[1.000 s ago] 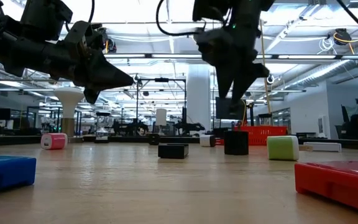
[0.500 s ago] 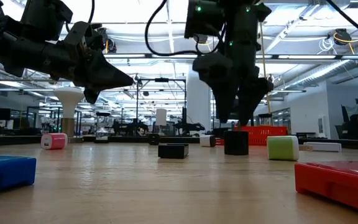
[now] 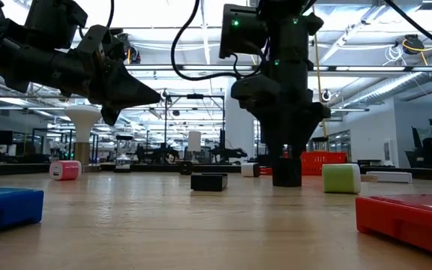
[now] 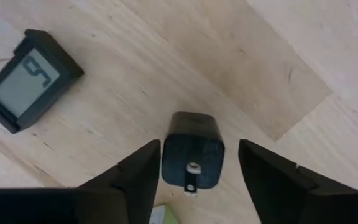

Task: Pick & Place Office items
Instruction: Put the bottom black charger adapter into the bottom right red basket

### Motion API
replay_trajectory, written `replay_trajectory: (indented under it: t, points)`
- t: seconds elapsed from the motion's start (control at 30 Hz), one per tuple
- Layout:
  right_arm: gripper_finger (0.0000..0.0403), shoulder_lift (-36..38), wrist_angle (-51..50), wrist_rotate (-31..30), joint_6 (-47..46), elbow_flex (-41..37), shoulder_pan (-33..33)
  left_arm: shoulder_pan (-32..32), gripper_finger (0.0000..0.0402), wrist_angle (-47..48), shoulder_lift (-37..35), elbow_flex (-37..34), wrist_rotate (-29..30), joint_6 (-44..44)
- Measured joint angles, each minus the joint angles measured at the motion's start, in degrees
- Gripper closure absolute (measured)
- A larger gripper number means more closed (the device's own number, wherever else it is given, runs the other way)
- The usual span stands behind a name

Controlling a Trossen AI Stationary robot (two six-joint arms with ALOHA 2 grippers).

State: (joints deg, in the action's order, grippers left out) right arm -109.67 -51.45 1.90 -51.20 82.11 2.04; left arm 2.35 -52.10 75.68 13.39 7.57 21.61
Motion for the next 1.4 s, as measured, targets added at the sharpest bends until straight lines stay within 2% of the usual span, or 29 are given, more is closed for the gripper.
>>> replay_trajectory:
  t: [0.13,0.3,0.47,0.57,0.7,0.8,0.9,1.03,1.17,1.3,1.4]
  points:
    - [0.0211,0.0,-0.6,0.8,-0.6,0.0,0.4,0.0,0.0386,0.0,0.0,0.0,0.0,0.0]
    - [0.02,0.0,1.7,-0.2,-1.7,-1.7,0.3,0.0,0.0399,0.0,0.0,0.0,0.0,-0.2]
    - [0.0198,0.0,4.4,0.9,-1.4,-4.2,0.5,0.0,0.0385,0.0,0.0,0.0,0.0,-0.2]
    - [0.0215,0.0,4.9,-0.6,-2.1,-4.8,0.6,0.0,0.0384,0.0,0.0,0.0,0.0,-0.2]
    - [0.0258,0.5,5.2,-0.6,-1.8,-4.8,0.7,0.0,0.0397,0.0,0.0,0.0,0.0,-0.5]
    - [0.0261,2.7,4.0,-0.4,-1.7,-4.9,1.1,0.0,0.0395,0.0,0.0,0.0,0.0,-0.5]
    - [0.0261,7.9,1.2,-0.2,-2.6,-4.8,2.5,0.0,0.0386,0.0,0.0,0.0,0.0,-0.6]
    - [0.0261,16.9,-7.5,-0.2,-6.5,-4.8,6.3,0.0,0.0395,0.2,0.0,0.0,0.0,-1.2]
    - [0.0261,24.1,-17.0,-0.3,-14.8,-4.7,13.4,0.0,0.0395,0.5,0.0,0.0,0.0,-1.6]
    - [0.0261,26.4,-24.2,-0.2,-24.4,-4.7,22.7,0.0,0.0384,0.6,0.0,0.0,0.1,-1.6]
    - [0.0261,26.3,-25.6,0.3,-30.0,-4.8,28.9,0.0,0.0388,0.6,0.0,0.0,0.1,-1.6]
